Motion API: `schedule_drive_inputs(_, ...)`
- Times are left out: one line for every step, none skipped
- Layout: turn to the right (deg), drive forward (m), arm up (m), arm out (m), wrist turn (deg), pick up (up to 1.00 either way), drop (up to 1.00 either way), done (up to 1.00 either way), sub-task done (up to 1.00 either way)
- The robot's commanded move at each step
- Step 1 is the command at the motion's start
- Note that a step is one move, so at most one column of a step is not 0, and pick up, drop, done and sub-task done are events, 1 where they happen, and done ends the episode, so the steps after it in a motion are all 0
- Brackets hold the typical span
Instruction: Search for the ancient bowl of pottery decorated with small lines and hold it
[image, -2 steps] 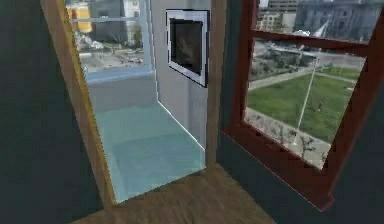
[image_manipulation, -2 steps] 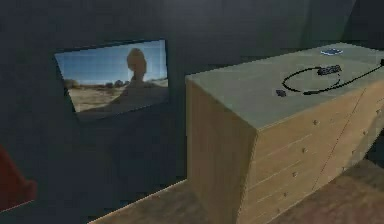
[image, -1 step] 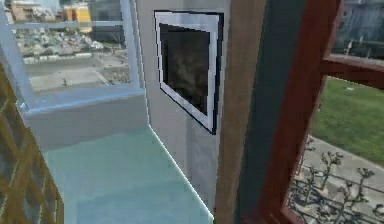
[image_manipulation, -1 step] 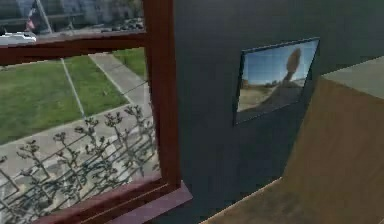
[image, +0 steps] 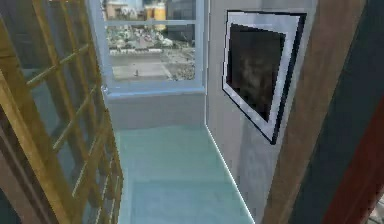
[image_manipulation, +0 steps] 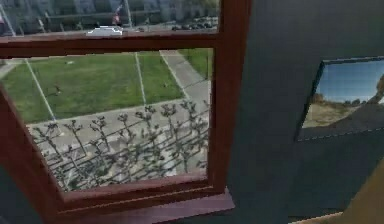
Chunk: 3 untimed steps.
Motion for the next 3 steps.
schedule_drive_inputs(0.0, 1.0, 0.0, 0.0, 0.0, 0.0, 0.0, 0.0, 0.0)
schedule_drive_inputs(-9.0, 0.0, 0.0, 0.0, 0.0, 0.0, 0.0, 0.0, 0.0)
schedule_drive_inputs(0.0, 0.35, 0.0, 0.0, 0.0, 0.0, 0.0, 0.0, 0.0)
